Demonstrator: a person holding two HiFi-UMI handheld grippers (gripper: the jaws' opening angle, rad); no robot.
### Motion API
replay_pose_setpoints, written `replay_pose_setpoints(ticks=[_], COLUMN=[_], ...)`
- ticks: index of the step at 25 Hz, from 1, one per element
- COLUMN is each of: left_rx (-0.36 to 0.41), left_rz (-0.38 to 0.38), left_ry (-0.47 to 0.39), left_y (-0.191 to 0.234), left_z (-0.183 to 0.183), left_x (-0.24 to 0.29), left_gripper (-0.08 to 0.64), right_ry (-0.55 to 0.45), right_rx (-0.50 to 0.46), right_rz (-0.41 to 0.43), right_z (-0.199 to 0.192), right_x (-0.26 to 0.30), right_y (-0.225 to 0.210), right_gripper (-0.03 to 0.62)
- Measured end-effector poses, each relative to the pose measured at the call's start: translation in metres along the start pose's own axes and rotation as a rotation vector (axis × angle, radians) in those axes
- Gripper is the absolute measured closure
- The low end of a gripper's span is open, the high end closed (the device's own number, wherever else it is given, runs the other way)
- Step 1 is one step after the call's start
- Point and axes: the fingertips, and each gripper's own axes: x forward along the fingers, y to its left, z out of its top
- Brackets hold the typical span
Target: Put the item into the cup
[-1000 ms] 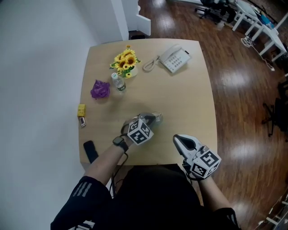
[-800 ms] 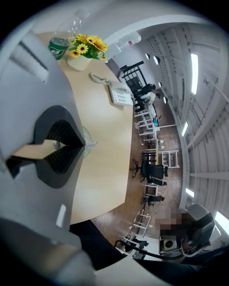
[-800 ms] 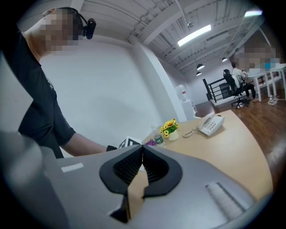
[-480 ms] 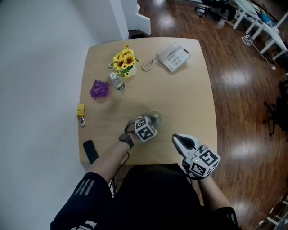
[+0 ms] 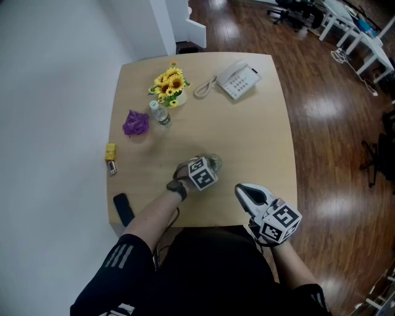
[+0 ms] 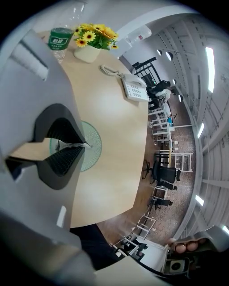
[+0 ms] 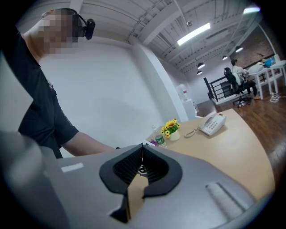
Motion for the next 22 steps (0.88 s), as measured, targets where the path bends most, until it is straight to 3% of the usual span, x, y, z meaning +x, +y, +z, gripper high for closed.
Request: replay_pose_setpoints(ticks=[5, 12, 17, 22], left_rx=[-0.004, -0.048, -0.103, -0.153], left_rz=[-0.026, 0.016, 0.060, 0.101], left_ry=[-0.048, -0.252, -0.380, -0.412], left_y=[-0.006, -0.008, -0.013, -0.026], left_z=[0.007, 0.018, 0.002, -0.028], left_x=[-0.016, -0.092, -0.146, -0.174], left_gripper=[0.475, 0.440, 0.440, 0.440], right_ry=[-0.001, -0.005, -0.023, -0.063], right_rx=[0.003, -0.011, -0.032, -0.017], right_rz=[-0.004, -0.018, -0.032, -0.056], right_z=[0.000, 0.006, 0.009, 0.009], right_x=[-0.002, 0.000, 0.002, -0.004], right_y=[-0.002, 0.003, 0.019, 0.029], right_gripper=[0.584, 0.584, 0.583, 0.583])
